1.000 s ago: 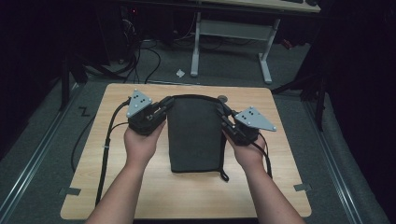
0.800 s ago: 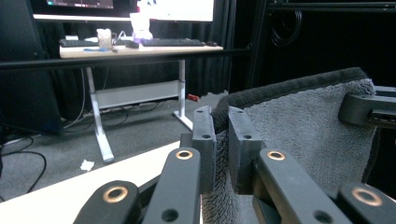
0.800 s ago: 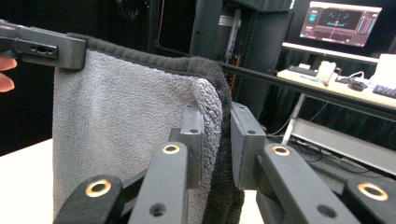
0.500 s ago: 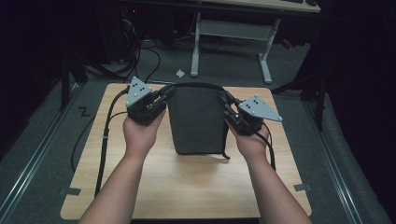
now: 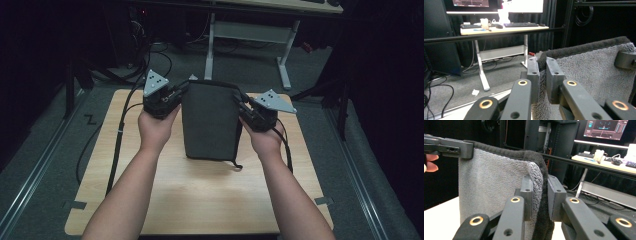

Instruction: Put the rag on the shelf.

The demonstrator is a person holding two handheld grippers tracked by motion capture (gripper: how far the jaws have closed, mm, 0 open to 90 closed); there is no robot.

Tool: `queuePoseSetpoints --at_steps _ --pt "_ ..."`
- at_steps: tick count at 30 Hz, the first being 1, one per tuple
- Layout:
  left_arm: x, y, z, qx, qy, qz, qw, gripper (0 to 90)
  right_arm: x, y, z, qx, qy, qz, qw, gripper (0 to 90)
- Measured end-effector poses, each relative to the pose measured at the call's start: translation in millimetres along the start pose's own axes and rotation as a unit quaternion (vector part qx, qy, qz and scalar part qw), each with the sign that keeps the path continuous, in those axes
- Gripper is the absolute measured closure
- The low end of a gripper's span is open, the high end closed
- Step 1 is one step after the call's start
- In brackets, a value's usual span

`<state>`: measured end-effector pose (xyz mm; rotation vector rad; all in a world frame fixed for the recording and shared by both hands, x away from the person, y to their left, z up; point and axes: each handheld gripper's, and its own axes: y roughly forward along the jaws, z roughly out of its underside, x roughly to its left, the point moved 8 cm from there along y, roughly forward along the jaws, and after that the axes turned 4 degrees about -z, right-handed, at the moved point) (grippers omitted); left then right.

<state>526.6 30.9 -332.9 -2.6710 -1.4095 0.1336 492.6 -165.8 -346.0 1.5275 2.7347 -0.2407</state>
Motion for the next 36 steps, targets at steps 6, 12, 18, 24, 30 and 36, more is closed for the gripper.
queuePoseSetpoints --at_steps 6,12,18,24,30,36 --pt "5.4 18.5 -4.0 0.003 0.005 -0.006 1.0 83.0 -14.1 13.3 -0.2 0.004 0.015 -0.003 0.9999 78.1" --pt "8.8 35.7 -9.0 0.004 0.015 -0.005 0.9999 83.0 -26.3 19.5 -4.3 0.005 0.008 0.002 1.0 78.0" --pt "22.9 58.8 13.1 0.042 0.009 -0.008 0.999 82.8 -40.8 38.0 4.9 0.039 0.007 -0.003 0.9992 77.3" --pt "27.5 70.1 29.0 0.062 0.009 -0.007 0.998 82.8 -47.7 51.9 20.8 0.068 -0.006 -0.006 0.9977 76.9" --pt "30.0 76.5 41.9 0.083 0.006 -0.002 0.9965 82.5 -55.4 60.0 34.8 0.088 -0.009 -0.006 0.996 76.4" --pt "32.0 79.4 59.4 0.106 -0.01 0.006 0.9943 82.9 -55.9 63.2 44.9 0.103 -0.009 -0.008 0.9946 76.8"
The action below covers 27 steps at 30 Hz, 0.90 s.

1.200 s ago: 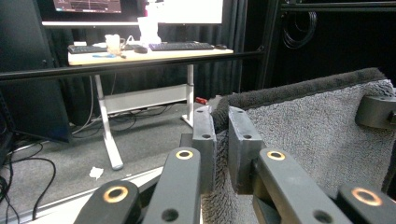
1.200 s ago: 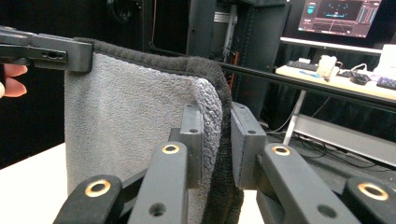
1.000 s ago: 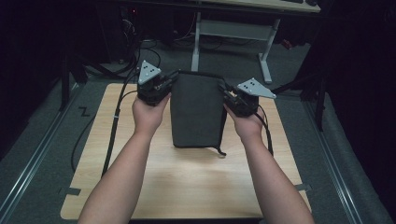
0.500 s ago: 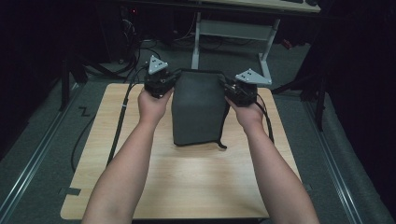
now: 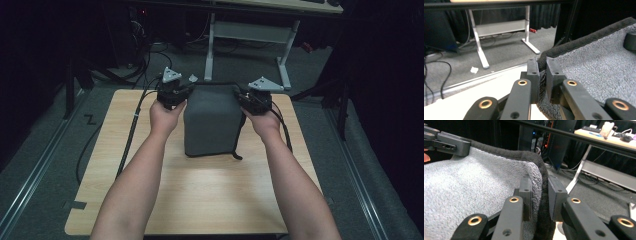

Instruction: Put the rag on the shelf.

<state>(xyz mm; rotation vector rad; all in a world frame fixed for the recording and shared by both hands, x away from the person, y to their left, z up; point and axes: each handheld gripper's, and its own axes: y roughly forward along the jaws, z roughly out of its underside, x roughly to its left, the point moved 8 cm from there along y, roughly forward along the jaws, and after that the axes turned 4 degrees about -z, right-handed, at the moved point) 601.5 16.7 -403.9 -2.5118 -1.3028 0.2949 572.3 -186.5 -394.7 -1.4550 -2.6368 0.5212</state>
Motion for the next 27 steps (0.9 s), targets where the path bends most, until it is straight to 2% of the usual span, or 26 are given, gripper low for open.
queuePoseSetpoints --at_steps 6,12,27 --pt "0.2 4.1 12.7 0.019 0.001 0.004 0.9998 83.2 -1.3 4.2 6.1 0.016 -0.009 0.001 0.9998 77.2" --pt "2.6 6.2 22.0 0.026 -0.013 0.008 0.9996 83.2 -0.1 8.2 10.4 0.024 -0.011 0.007 0.9996 77.5" --pt "2.2 14.0 48.9 0.059 -0.024 0.027 0.9976 83.5 -4.0 16.6 28.1 0.047 0.003 -0.015 0.9988 78.1"
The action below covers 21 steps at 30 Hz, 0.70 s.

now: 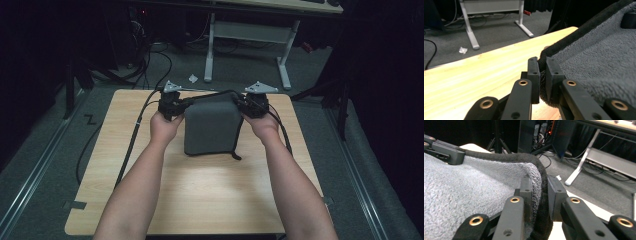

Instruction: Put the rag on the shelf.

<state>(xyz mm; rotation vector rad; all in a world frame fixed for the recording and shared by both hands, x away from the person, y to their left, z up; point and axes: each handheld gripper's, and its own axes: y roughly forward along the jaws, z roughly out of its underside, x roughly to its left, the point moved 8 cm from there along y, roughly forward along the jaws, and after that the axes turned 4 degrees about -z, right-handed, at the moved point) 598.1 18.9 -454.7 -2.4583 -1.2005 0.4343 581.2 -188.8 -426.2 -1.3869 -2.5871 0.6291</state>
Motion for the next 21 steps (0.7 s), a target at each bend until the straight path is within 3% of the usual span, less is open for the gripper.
queuePoseSetpoints --at_steps 6,13,21 --pt "1.0 3.1 9.5 0.012 -0.006 0.006 0.9999 83.5 -0.5 3.7 8.7 0.01 0.004 -0.009 0.9999 78.1" --pt "2.4 3.2 16.4 0.024 -0.002 0.007 0.9997 83.6 -2.1 8.7 16.4 0.01 0.032 -0.027 0.9991 76.2" --pt "4.3 3.5 31.8 0.024 -0.014 0.017 0.9995 83.6 -1.2 12.8 26.2 0.013 0.057 -0.041 0.9975 74.4"
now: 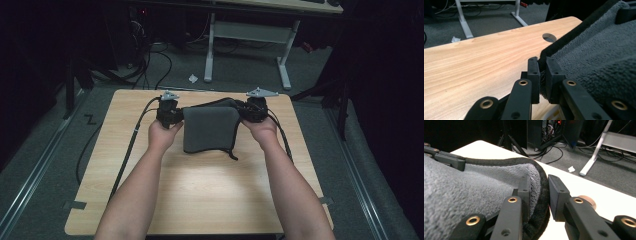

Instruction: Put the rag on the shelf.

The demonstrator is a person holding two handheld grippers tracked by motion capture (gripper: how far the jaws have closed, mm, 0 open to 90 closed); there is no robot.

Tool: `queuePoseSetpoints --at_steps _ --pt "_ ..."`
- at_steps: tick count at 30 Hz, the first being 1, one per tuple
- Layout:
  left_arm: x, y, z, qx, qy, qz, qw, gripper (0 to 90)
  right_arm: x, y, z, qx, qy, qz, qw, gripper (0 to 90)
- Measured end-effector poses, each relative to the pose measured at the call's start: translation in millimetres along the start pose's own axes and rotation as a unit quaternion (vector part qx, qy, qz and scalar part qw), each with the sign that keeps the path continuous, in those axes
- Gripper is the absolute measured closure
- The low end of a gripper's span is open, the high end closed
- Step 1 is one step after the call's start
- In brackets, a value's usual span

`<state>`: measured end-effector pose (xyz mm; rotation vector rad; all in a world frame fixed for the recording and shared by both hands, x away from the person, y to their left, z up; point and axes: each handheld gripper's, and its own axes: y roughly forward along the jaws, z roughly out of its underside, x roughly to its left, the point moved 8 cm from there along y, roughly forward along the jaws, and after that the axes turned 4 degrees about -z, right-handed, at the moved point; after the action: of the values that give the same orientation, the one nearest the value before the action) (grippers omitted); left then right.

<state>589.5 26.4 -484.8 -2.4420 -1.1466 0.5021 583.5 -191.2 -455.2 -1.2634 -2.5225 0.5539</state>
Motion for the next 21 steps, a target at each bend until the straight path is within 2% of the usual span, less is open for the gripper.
queuePoseSetpoints --at_steps 11,16,18,21 --pt "-1.1 4.8 22.3 0.012 -0.005 0.018 0.9997 83.3 -1.8 9.1 20.4 0.01 0.028 -0.005 0.9995 73.3" --pt "-2.1 3.2 22.3 0.01 -0.014 0.025 0.9995 80.0 -7.3 7.7 20.6 0.006 0.045 0.003 0.999 60.8" --pt "-2.0 2.4 21.4 0.009 -0.014 0.025 0.9995 77.9 -10.2 6.0 19.7 0.006 0.038 0.011 0.9992 57.0" --pt "-0.4 2.9 23.3 0.017 -0.009 0.014 0.9997 77.0 -13.4 3.1 17.5 0.002 0.035 0.026 0.999 54.3"
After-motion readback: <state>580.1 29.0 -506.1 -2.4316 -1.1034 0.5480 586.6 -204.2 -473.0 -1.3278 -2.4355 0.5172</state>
